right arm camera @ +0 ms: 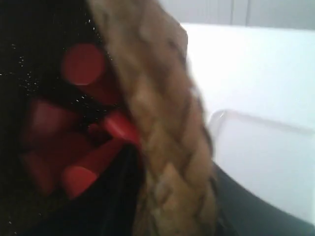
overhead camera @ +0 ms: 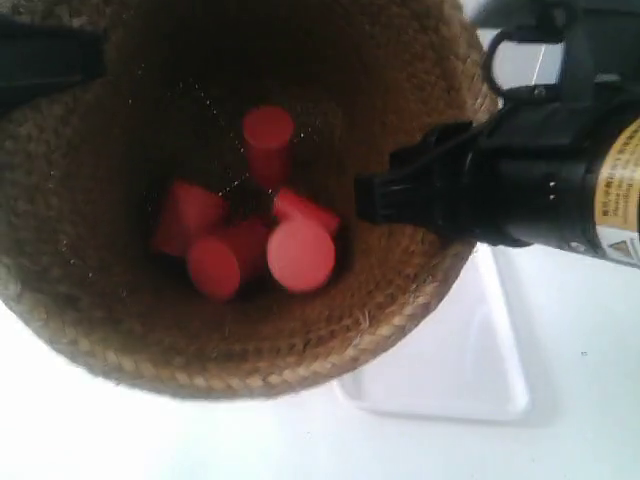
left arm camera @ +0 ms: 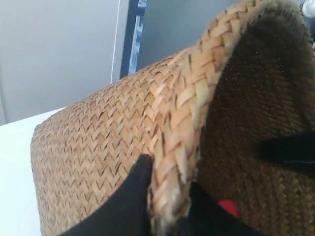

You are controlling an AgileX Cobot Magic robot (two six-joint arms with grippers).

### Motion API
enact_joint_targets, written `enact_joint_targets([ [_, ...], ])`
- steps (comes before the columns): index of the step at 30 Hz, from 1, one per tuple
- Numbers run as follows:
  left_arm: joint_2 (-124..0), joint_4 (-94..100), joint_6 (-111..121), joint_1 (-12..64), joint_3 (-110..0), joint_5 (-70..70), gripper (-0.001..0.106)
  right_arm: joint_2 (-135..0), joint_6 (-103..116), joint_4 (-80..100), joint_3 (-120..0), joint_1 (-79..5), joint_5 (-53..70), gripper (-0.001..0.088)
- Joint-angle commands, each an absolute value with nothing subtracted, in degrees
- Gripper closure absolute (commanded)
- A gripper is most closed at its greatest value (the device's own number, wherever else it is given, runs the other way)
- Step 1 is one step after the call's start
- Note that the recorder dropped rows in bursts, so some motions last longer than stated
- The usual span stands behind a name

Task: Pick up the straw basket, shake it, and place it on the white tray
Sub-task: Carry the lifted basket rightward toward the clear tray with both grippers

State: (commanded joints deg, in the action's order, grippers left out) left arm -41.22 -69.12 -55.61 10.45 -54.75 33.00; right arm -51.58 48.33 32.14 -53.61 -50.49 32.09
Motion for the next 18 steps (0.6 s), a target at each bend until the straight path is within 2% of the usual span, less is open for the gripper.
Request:
enact_joint_targets([
  [2,-40.3,-67.5,-55.6,10.5,-52.2,26.3,0.105,-51.4,54.9,42.1,-51.4,-51.2,30.0,0.0868],
  [4,-44.4,-70.1,-55.5,10.5,-47.3,18.8,0.105,-56.7,73.1,60.0,-48.5,-49.5,31.1,0.0868],
  [5,-47.2,-70.8,-53.8,10.5,-45.9,20.0,0.105,-59.4,76.7,63.2,-48.2,-48.9,33.6,0.0868],
  [8,-44.4,-67.8,-53.5,10.5,-51.1,37.7,0.105,-56.5,58.3,42.1,-53.7,-51.7,36.3,0.0868],
  [10,-40.8,-66.4,-54.1,10.6,-53.4,38.8,0.105,-51.8,48.8,34.4,-55.1,-54.6,33.5,0.0868],
  [11,-39.9,-65.6,-56.2,10.6,-52.5,32.3,0.105,-50.7,52.1,38.5,-53.8,-55.1,31.6,0.0868],
  [12,-40.0,-67.0,-58.6,10.7,-50.4,24.7,0.105,-51.4,62.1,49.8,-51.6,-54.4,32.4,0.0868],
  [14,-45.4,-78.7,-64.3,10.7,-45.5,15.9,0.105,-57.0,82.0,71.0,-47.6,-52.3,36.5,0.0868],
  [16,-46.5,-79.1,-64.0,10.3,-46.8,25.1,0.105,-58.5,80.0,66.0,-49.8,-52.4,37.4,0.0868],
  [18,-43.3,-72.1,-63.6,10.5,-51.4,35.5,0.105,-54.3,62.9,47.2,-54.4,-55.1,34.6,0.0868],
])
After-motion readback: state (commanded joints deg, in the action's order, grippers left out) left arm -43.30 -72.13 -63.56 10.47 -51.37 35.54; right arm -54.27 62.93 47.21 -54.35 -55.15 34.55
